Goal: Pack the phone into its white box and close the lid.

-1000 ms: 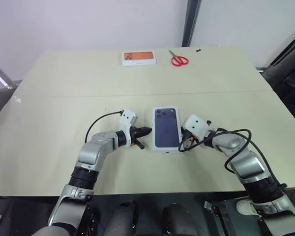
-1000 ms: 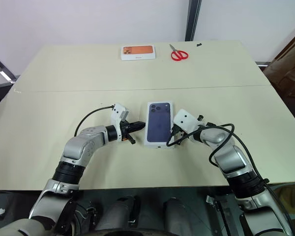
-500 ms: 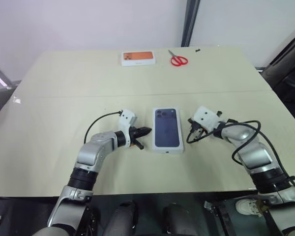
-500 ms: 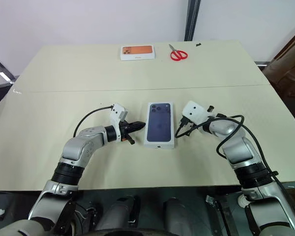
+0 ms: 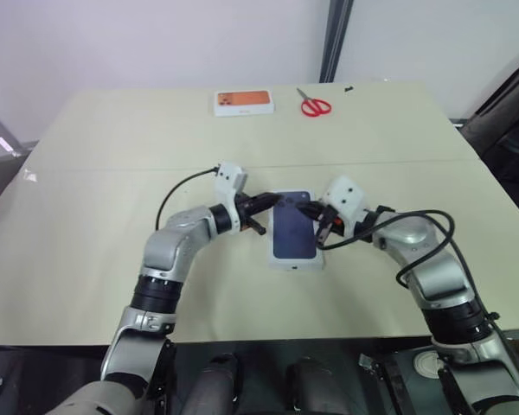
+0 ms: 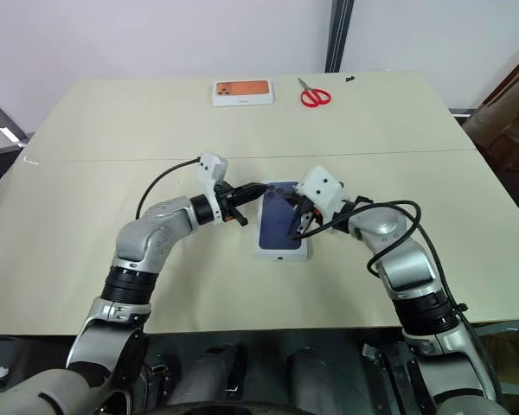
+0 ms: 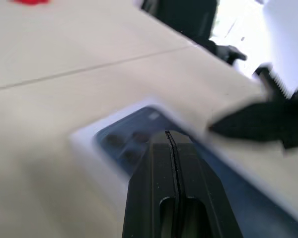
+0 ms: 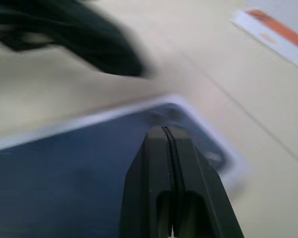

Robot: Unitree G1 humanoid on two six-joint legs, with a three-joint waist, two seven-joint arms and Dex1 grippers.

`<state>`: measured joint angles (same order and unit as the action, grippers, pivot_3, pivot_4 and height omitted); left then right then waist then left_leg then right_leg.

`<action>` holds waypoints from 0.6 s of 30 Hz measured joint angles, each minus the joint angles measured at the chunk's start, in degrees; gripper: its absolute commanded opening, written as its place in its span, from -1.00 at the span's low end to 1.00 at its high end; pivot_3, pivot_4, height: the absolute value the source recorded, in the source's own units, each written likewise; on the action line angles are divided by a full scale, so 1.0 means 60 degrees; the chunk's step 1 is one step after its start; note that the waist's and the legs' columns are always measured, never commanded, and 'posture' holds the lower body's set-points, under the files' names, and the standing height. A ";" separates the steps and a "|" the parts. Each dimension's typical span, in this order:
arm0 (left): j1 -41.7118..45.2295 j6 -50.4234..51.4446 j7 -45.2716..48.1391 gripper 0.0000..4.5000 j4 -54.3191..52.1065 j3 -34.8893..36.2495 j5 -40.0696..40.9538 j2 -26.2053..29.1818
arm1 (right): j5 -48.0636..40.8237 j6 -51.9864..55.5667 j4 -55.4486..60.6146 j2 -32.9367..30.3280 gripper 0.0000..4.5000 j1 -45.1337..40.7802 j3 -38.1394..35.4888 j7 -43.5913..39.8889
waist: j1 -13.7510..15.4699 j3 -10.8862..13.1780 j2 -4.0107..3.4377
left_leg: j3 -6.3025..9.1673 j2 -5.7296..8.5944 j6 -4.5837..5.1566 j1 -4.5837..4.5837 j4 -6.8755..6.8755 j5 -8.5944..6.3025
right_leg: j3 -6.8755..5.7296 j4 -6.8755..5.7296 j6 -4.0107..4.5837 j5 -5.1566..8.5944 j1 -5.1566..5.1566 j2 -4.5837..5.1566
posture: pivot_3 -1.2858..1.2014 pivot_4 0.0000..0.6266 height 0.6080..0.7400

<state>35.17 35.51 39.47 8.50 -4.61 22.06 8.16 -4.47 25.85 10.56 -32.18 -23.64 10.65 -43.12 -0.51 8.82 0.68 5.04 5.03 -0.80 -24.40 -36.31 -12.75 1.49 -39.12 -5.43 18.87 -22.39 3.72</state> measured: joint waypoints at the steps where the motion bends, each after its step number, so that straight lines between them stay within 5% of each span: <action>1: -0.0026 -0.0032 0.0007 -1.00 0.0153 -0.0164 -0.0095 -0.0009 | 0.0159 0.0004 -0.0019 -0.0126 -0.99 0.0144 0.0164 -0.0023 | 0.0002 0.0000 0.0000 | 0.0000 0.0000 0.0000 -0.0001 0.0000 0.0000 | 0.0000 0.0000 0.0000 0.0000 -0.0002 0.0000 | 0.03 -0.52 0.91; 13: -0.0041 -0.0395 0.0074 -1.00 0.0827 -0.0952 -0.0927 0.0213 | 0.0896 -0.0187 0.0099 -0.0733 -0.99 0.0419 0.0588 -0.0108 | -0.0016 -0.0028 0.0028 | 0.0002 -0.0003 0.0004 0.0027 0.0003 -0.0003 | 0.0002 0.0001 0.0000 0.0000 0.0027 -0.0002 | 0.03 -0.52 0.91; 15: -0.0067 -0.0381 0.0132 -0.77 0.0827 -0.0873 -0.0860 0.0234 | 0.0869 -0.0121 0.0064 -0.0581 -1.00 0.0403 0.0542 -0.0018 | -0.0018 -0.0029 0.0030 | 0.0003 -0.0004 0.0004 0.0027 0.0003 -0.0003 | 0.0002 0.0001 0.0000 0.0000 0.0027 -0.0002 | 0.03 -0.52 0.91; 18: -0.0100 -0.0422 0.0264 -0.25 0.0821 -0.0639 -0.0647 0.0247 | 0.0036 0.0680 -0.0194 0.0050 -0.65 0.0293 -0.0069 0.0001 | -0.0036 -0.0027 0.0029 | 0.0003 -0.0006 0.0003 0.0025 0.0007 -0.0002 | 0.0003 -0.0002 0.0001 0.0000 0.0020 -0.0004 | 0.03 -0.52 0.91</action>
<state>34.57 32.98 41.06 13.42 -8.45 18.18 9.64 -4.25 29.93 9.40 -31.88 -21.88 10.23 -43.11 -0.73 8.65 0.85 5.06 4.99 -0.78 -24.25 -36.26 -12.76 1.50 -39.13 -5.43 18.87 -22.27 3.70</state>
